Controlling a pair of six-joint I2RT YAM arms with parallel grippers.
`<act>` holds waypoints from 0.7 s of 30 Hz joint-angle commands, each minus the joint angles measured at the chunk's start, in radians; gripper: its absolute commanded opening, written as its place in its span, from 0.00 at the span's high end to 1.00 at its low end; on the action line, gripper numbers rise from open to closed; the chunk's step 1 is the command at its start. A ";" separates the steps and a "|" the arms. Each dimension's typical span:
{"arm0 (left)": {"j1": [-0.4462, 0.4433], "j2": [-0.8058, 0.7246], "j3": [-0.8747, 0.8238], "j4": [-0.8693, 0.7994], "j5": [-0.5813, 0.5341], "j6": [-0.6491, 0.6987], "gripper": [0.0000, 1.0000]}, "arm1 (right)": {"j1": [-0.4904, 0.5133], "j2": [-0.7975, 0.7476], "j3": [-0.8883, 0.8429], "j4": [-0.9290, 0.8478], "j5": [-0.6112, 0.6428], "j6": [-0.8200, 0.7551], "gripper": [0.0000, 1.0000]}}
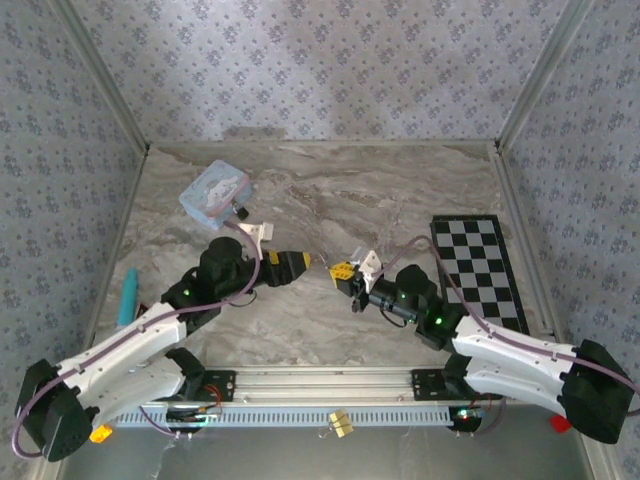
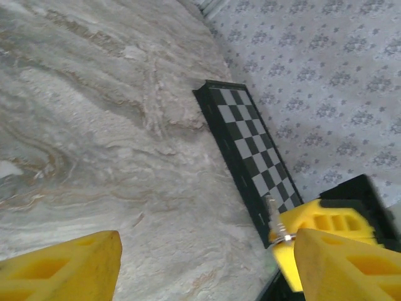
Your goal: Unlock a padlock with a key
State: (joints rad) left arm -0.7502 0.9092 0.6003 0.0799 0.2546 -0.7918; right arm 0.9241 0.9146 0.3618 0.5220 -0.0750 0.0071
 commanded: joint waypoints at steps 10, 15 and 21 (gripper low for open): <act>-0.034 0.127 0.110 -0.012 -0.020 -0.108 0.45 | 0.084 0.086 0.001 0.110 0.182 -0.108 1.00; -0.038 0.153 0.111 0.006 -0.015 -0.121 0.50 | 0.101 0.124 0.009 0.125 0.208 -0.131 1.00; -0.039 0.176 0.115 0.000 -0.012 -0.127 0.59 | 0.116 0.163 0.016 0.160 0.232 -0.140 1.00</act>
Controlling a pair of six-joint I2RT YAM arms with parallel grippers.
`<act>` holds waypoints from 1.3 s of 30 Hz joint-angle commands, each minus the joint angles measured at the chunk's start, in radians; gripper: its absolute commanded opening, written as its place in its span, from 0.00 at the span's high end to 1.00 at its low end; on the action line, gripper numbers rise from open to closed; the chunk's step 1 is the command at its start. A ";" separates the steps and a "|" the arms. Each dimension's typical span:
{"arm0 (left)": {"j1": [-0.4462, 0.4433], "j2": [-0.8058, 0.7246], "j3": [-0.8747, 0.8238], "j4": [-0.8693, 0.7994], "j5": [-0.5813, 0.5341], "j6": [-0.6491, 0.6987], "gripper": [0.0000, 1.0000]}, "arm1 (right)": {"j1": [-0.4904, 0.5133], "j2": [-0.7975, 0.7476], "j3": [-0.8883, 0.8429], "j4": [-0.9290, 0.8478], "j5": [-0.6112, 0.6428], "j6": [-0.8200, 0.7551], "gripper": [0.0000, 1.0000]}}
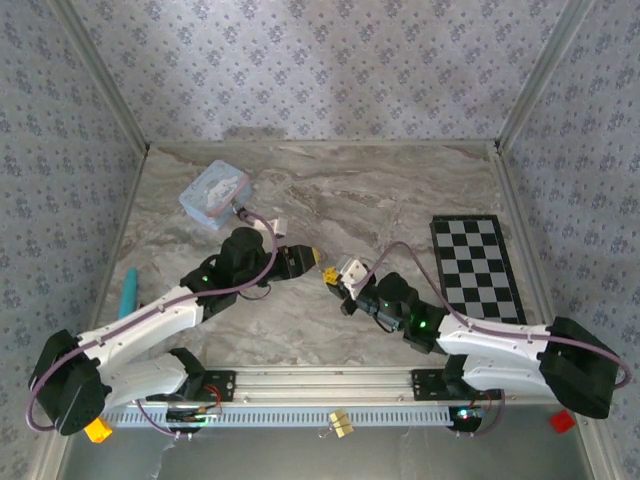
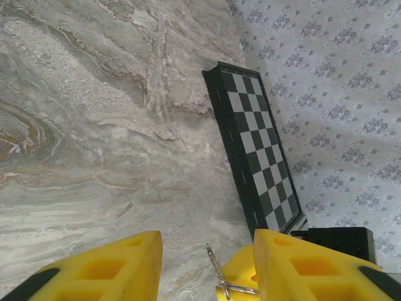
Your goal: Unlock a padlock with a key
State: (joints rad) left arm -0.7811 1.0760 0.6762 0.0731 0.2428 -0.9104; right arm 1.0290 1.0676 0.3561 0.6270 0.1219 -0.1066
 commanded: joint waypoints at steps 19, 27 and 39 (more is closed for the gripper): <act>-0.010 0.047 0.045 0.012 0.007 -0.038 0.81 | 0.025 0.079 0.037 0.105 0.080 -0.042 1.00; -0.009 0.053 0.043 0.026 0.011 -0.058 0.85 | 0.026 0.110 0.050 0.126 0.084 -0.045 1.00; -0.009 0.068 0.038 0.033 -0.003 -0.084 0.94 | 0.026 0.119 0.052 0.129 0.097 -0.051 1.00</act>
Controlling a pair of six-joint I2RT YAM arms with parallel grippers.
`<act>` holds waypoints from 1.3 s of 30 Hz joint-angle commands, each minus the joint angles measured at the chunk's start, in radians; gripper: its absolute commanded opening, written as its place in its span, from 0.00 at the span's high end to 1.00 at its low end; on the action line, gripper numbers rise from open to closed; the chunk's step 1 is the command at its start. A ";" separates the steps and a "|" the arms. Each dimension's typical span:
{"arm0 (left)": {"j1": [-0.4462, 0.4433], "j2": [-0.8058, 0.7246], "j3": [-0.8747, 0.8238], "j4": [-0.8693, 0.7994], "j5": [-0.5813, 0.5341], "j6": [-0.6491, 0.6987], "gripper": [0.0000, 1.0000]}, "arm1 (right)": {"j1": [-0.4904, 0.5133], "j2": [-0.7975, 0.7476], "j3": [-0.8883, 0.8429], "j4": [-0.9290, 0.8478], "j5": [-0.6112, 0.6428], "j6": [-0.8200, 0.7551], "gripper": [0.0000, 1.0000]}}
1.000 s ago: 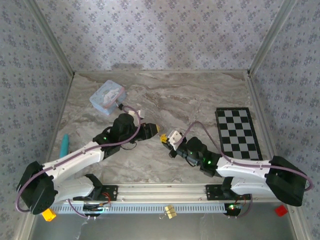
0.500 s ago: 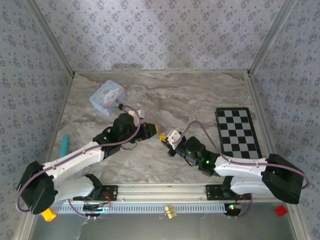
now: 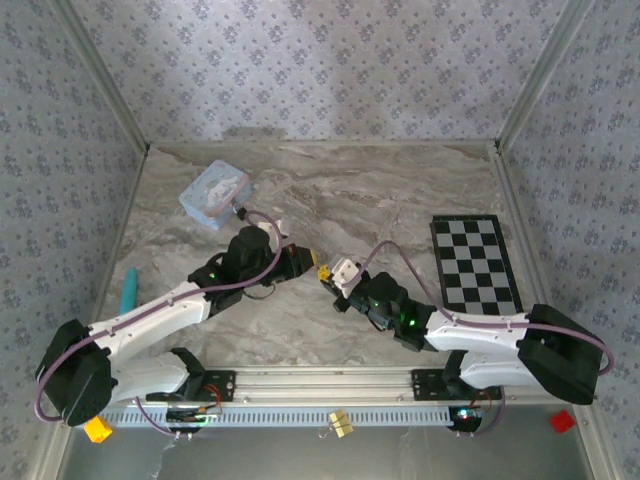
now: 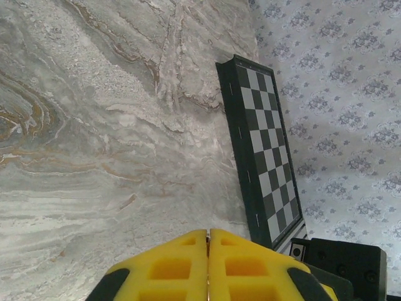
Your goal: Unlock a padlock with a key
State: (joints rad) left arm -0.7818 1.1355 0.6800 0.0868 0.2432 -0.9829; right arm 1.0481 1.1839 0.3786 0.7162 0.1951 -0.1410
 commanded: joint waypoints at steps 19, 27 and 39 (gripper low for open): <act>-0.010 0.001 0.131 -0.402 -0.281 -0.439 1.00 | 0.052 0.181 0.022 0.302 0.198 -0.390 0.68; -0.011 -0.004 0.133 -0.400 -0.237 -0.532 1.00 | 0.102 0.316 0.082 0.401 0.205 -0.420 0.70; -0.018 0.032 0.194 -0.452 -0.237 -0.556 1.00 | 0.118 0.428 0.107 0.463 0.236 -0.439 0.79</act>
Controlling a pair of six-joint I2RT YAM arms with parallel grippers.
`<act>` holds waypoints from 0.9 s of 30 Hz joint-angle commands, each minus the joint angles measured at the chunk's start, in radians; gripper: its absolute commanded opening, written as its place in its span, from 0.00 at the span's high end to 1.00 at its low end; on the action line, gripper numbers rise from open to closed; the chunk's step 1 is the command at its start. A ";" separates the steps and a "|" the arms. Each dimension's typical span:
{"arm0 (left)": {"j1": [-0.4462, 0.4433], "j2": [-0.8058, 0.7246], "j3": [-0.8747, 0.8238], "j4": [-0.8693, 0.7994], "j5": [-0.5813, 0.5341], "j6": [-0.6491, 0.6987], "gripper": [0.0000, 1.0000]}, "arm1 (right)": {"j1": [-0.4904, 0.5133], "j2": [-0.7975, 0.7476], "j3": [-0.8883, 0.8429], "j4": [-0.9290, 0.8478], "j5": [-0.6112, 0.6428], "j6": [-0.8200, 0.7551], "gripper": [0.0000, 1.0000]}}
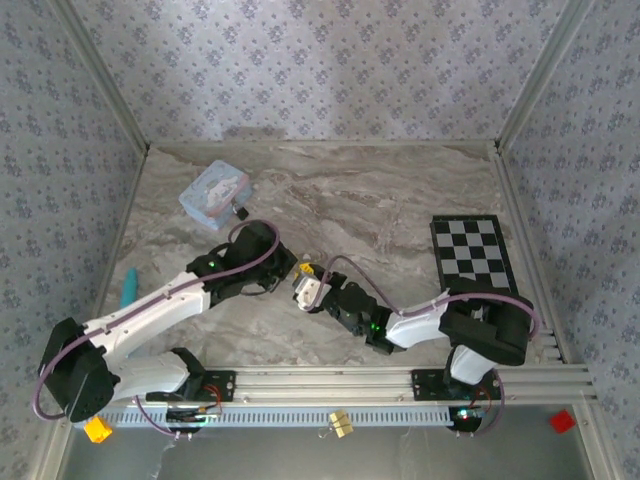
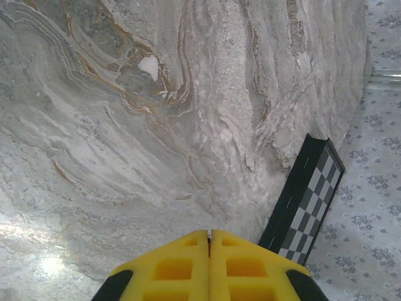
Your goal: Unlock a padlock with a key
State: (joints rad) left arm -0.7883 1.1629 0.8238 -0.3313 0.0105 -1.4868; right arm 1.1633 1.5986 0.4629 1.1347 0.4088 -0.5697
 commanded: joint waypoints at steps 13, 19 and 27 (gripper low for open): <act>-0.023 0.009 0.066 -0.058 -0.017 -0.036 1.00 | -0.025 -0.003 0.013 0.021 0.013 0.038 0.83; -0.030 0.013 0.067 -0.057 -0.018 -0.031 1.00 | -0.031 -0.004 0.020 -0.003 0.013 0.055 0.87; -0.048 0.017 0.072 -0.046 -0.022 -0.026 1.00 | -0.044 -0.012 0.019 -0.009 0.023 0.095 0.93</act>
State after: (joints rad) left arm -0.8101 1.1767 0.8539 -0.3534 -0.0277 -1.4849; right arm 1.1362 1.6001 0.4629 1.1370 0.4046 -0.5156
